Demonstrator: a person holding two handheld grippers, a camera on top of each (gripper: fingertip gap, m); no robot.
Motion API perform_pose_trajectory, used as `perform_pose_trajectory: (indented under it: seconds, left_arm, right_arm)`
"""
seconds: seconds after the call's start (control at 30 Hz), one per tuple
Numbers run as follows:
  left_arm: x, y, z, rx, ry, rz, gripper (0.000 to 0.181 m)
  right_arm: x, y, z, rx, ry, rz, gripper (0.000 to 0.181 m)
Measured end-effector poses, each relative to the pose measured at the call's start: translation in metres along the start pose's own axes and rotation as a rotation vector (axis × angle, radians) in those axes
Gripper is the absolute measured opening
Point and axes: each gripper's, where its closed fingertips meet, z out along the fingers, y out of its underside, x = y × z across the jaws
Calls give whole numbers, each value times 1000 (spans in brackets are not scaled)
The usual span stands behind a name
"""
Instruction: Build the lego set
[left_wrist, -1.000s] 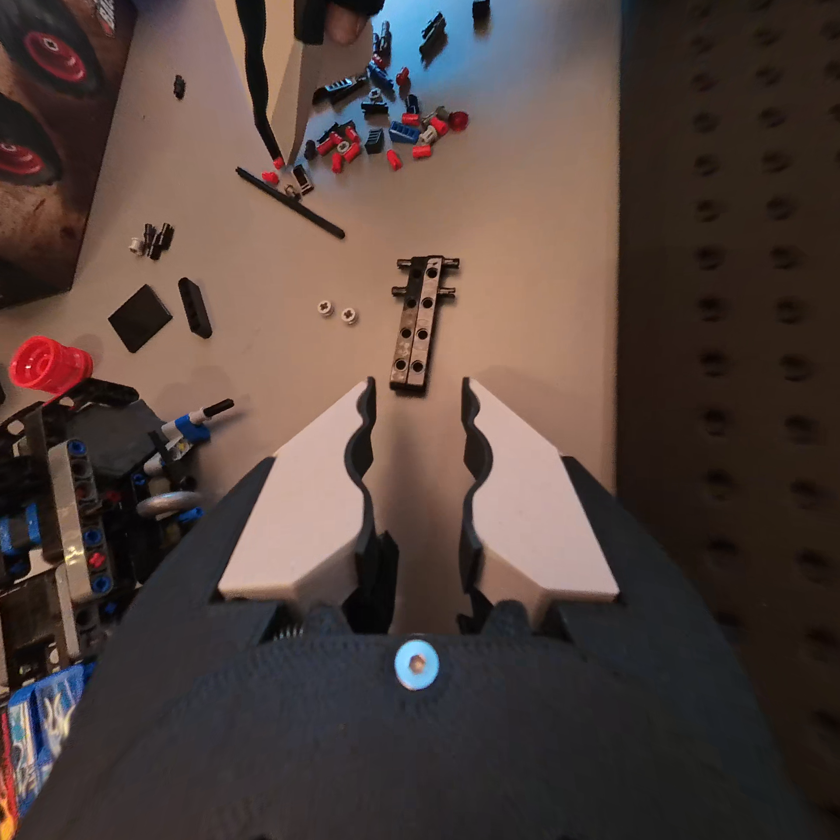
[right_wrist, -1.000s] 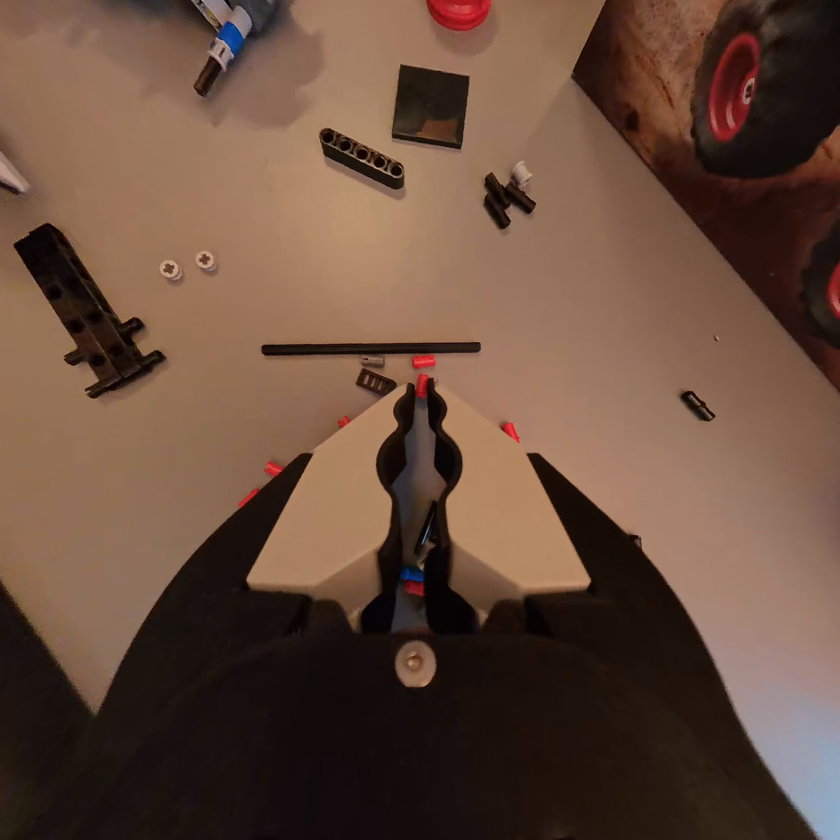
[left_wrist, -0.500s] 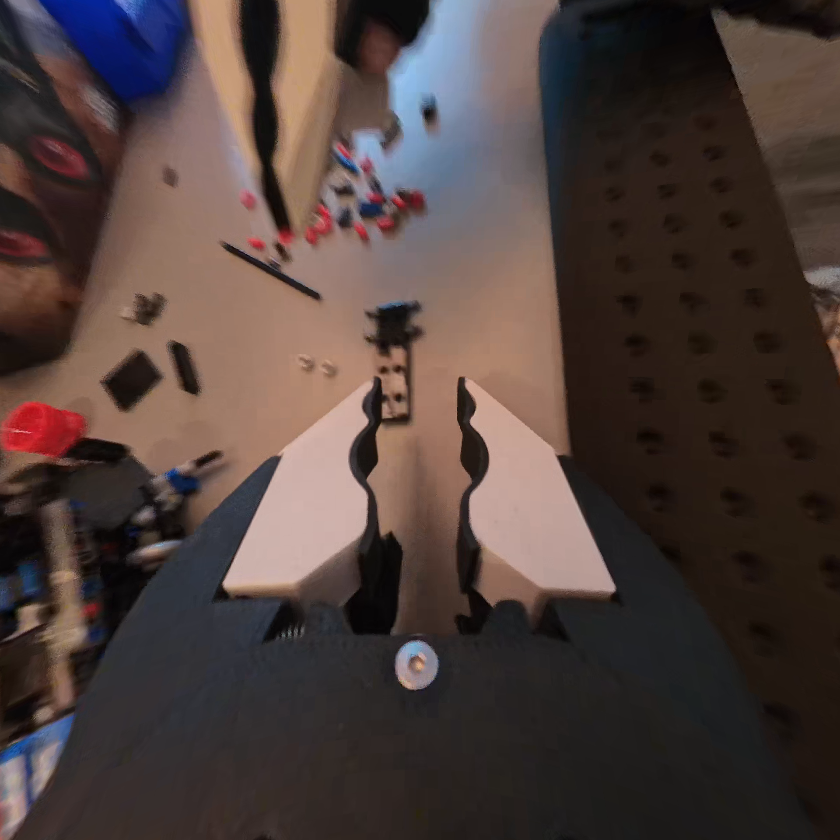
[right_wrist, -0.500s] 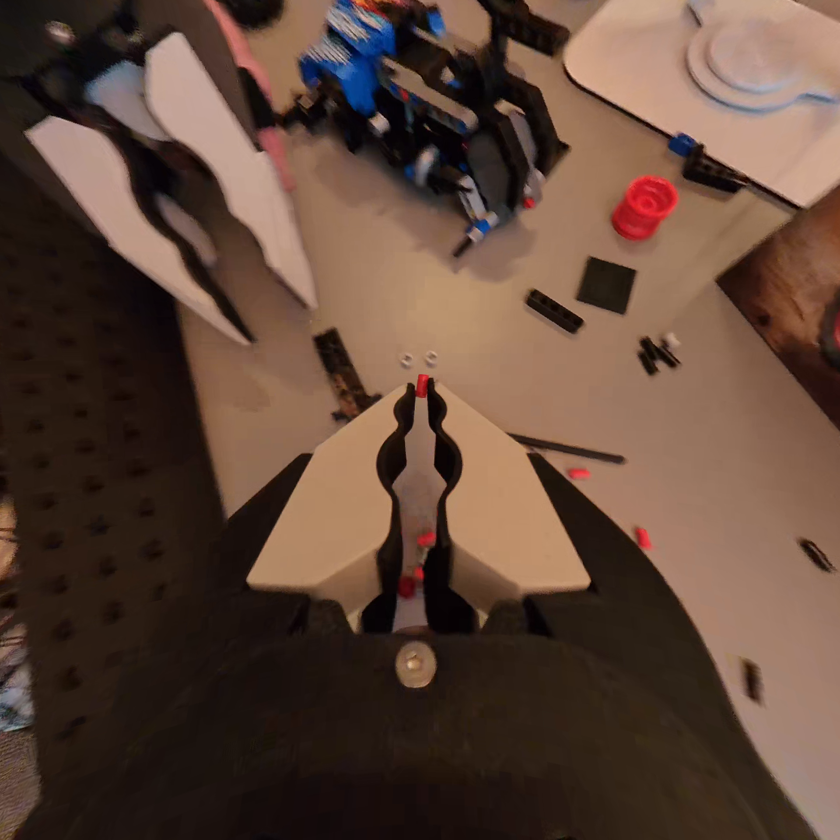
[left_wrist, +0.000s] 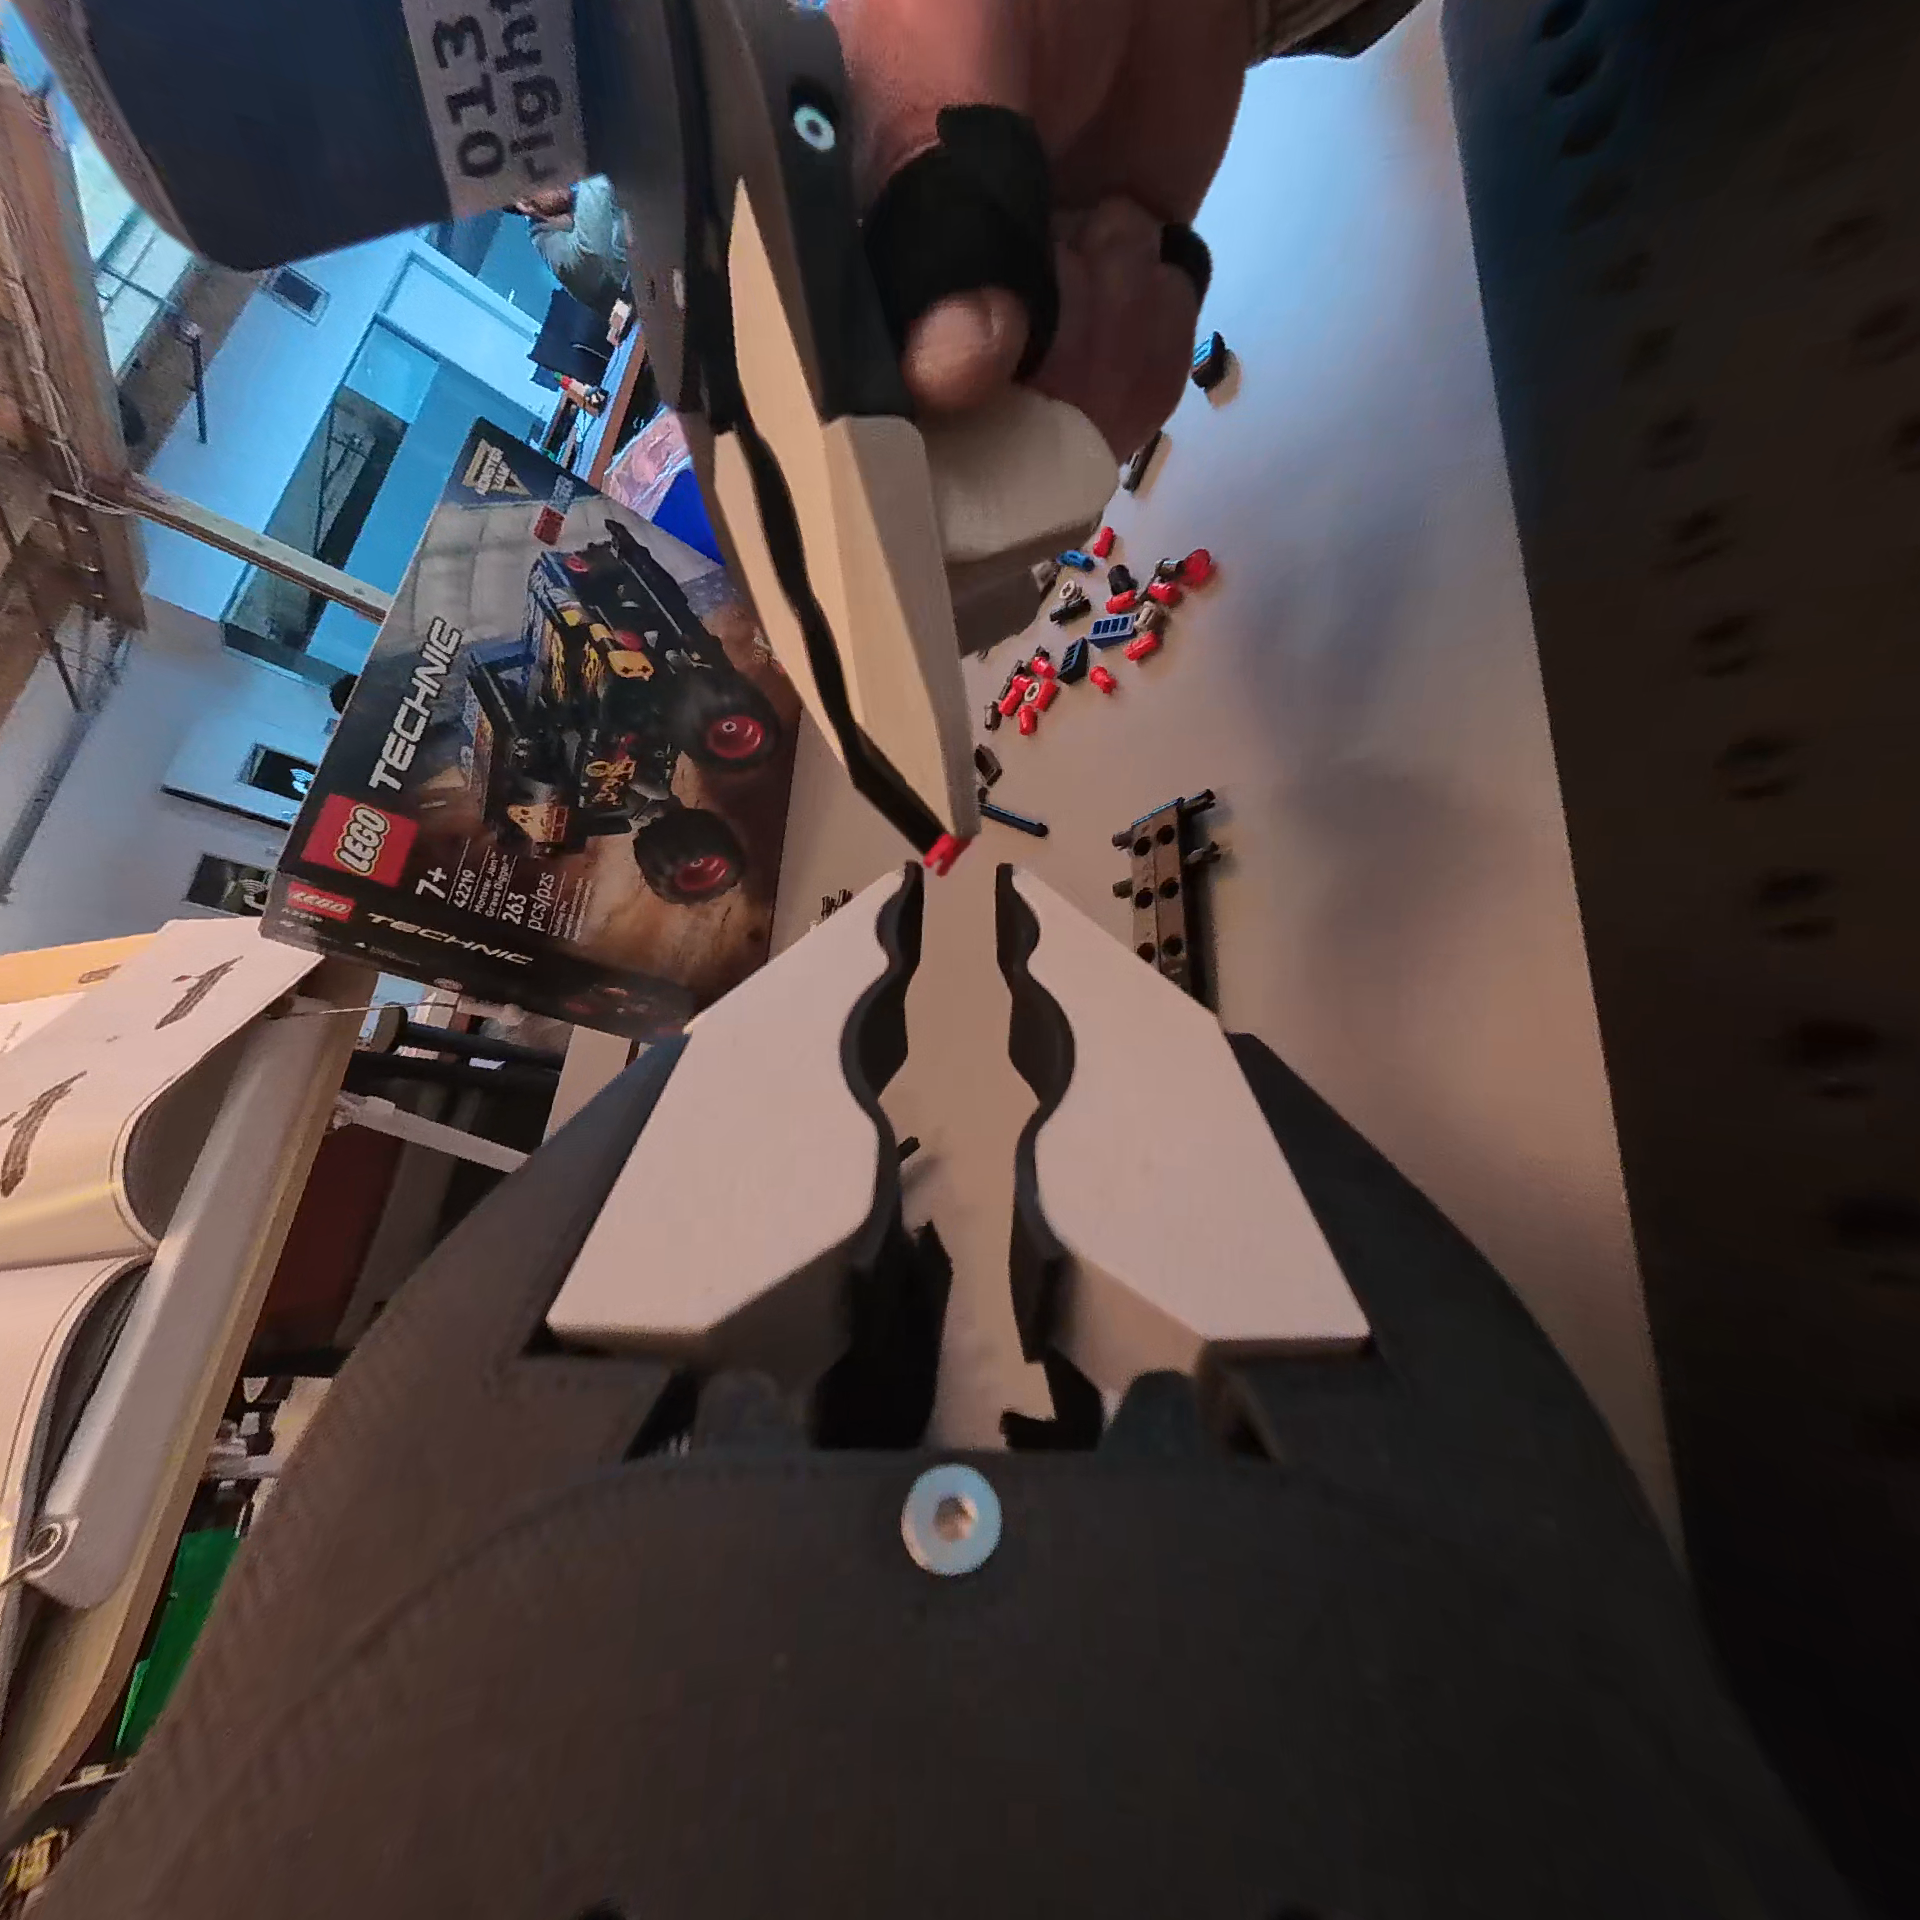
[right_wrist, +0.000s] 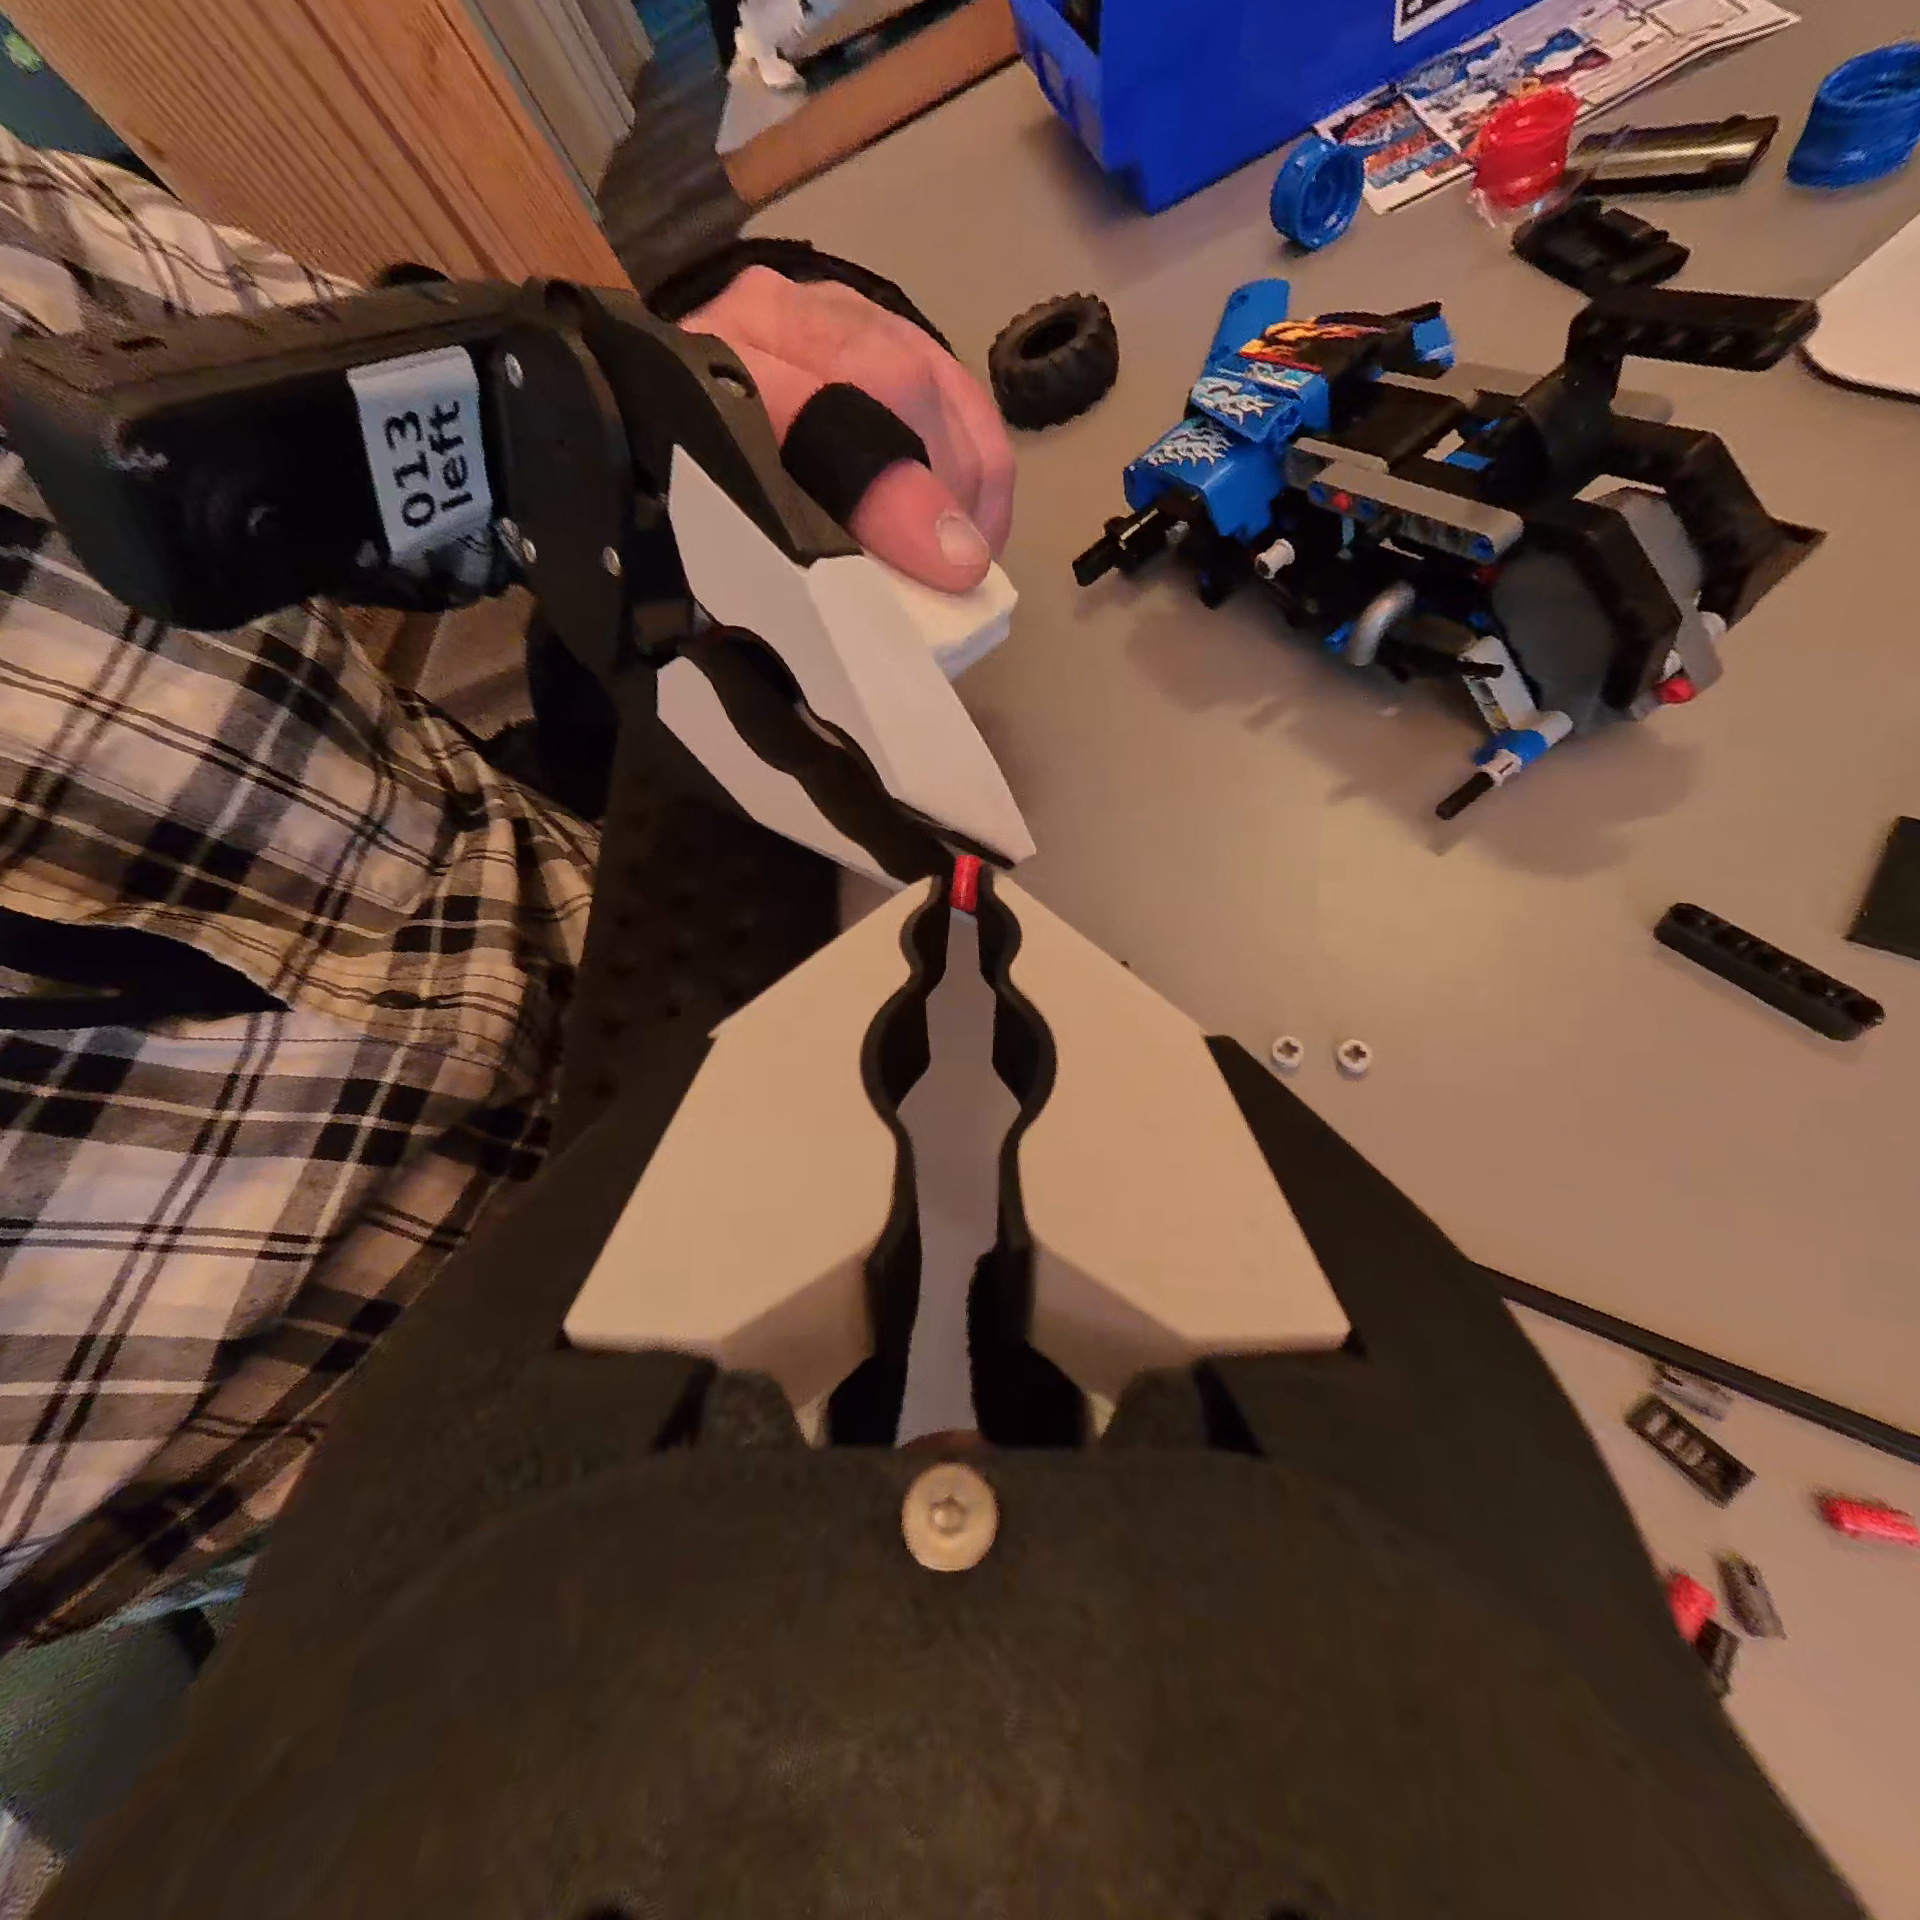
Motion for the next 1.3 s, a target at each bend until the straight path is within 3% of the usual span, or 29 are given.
perform_pose_trajectory:
  seconds: [0.13,0.27,0.57,0.83,1.3]
  left_arm:
    - [-3,-4,-2,18,-27,9,4]
    - [-6,-10,-4,39,-57,37,11]
    - [-5,-4,-2,-28,-78,107,6]
    - [-16,8,2,-74,-65,-68,3]
    - [-25,9,2,9,8,-355,2]
  right_arm:
    - [-3,-1,1,8,-24,10,3]
    - [-1,-1,-1,17,-28,28,3]
    - [5,-2,1,32,-9,67,3]
    - [19,-12,1,99,133,53,3]
    - [29,-25,-14,178,277,-67,7]
